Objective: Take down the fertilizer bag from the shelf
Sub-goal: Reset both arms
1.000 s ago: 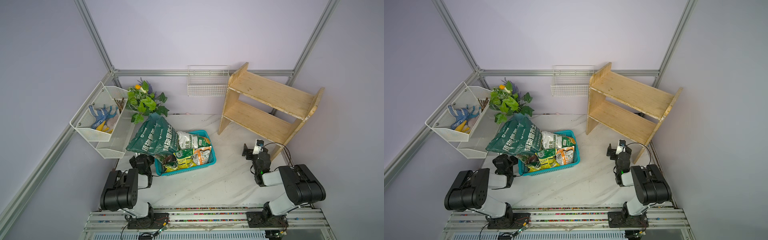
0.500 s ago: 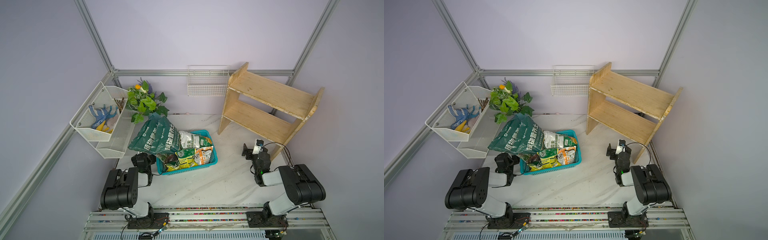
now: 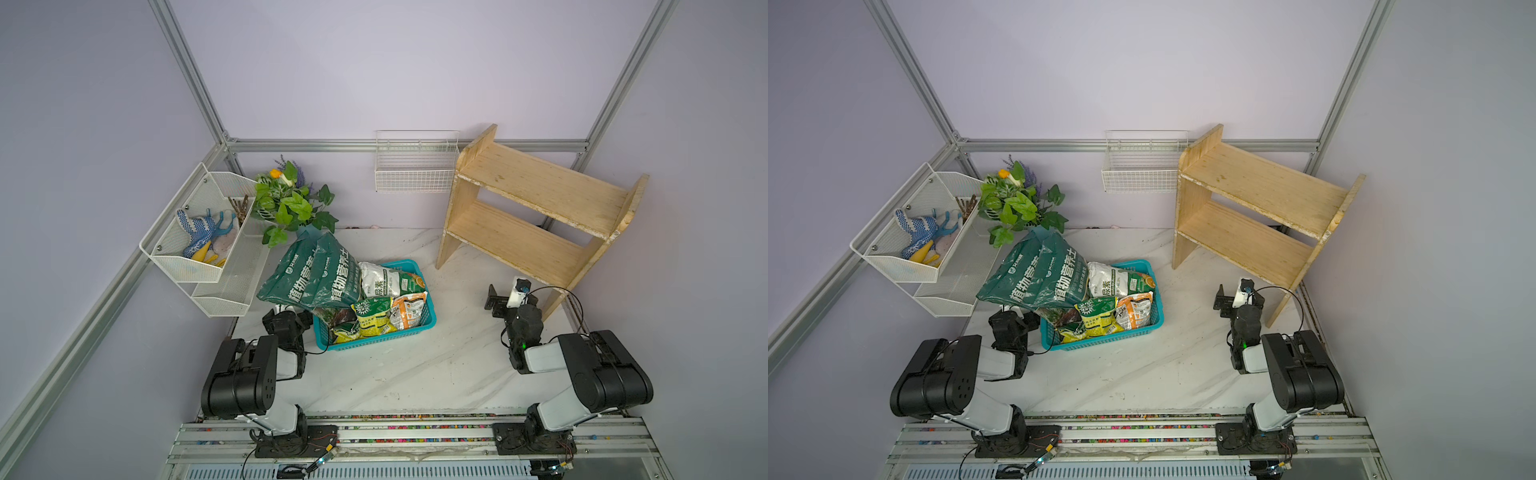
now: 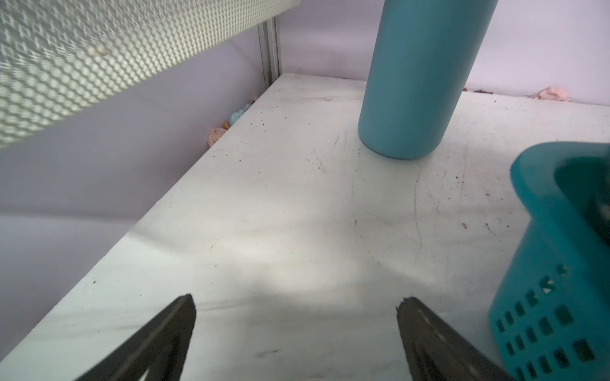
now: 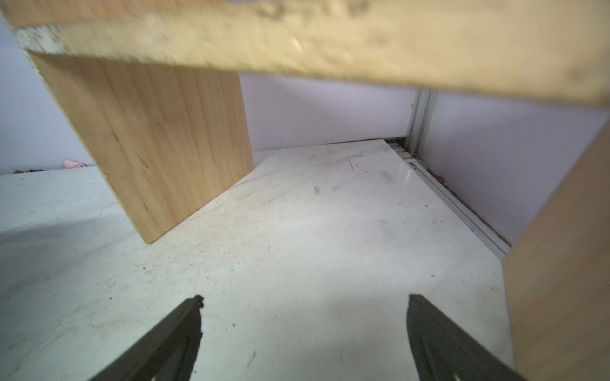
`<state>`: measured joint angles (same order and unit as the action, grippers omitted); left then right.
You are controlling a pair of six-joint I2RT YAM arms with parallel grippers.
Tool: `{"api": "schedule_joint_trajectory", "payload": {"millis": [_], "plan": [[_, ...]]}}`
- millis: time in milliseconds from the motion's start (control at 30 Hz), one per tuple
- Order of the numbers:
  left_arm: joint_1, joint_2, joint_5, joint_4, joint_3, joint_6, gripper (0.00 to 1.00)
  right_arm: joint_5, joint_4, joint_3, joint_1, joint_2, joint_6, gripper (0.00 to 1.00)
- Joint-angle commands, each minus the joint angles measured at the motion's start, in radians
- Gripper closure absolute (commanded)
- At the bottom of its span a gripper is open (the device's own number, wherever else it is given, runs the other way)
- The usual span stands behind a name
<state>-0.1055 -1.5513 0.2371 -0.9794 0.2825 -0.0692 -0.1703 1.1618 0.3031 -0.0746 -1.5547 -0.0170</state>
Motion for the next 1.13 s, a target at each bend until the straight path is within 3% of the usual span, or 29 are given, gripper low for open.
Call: {"api": "schedule_joint_trajectory", "payload": {"millis": [0,233,367,500,600,733,867,1100], "plan": [[0.054,-0.009,-0.145,0.060,0.103,0.047,0.00,0.027,0.012,-0.011,-0.002,-0.020,0.011,0.00],[0.056,-0.002,-0.149,0.052,0.093,0.045,0.00,0.026,-0.006,-0.007,-0.001,-0.013,0.011,0.00],[0.056,0.020,-0.198,-0.098,-0.002,0.058,0.00,0.029,0.009,-0.016,-0.002,-0.011,0.015,0.00],[0.056,0.001,-0.140,-0.212,-0.048,0.043,0.00,0.028,0.018,-0.021,-0.002,-0.013,0.015,0.00],[0.056,-0.004,-0.149,-0.129,0.004,0.045,0.00,0.028,0.009,-0.013,-0.002,-0.015,0.014,0.00],[0.056,0.017,-0.194,0.129,0.114,0.058,0.00,0.027,0.008,-0.013,-0.001,-0.015,0.014,0.00],[0.056,-0.016,-0.245,0.010,0.081,0.082,0.00,0.027,0.007,-0.013,-0.002,-0.015,0.014,0.00],[0.055,-0.012,-0.231,0.043,0.095,0.075,0.00,0.027,0.008,-0.013,-0.001,-0.015,0.014,0.00]]}}
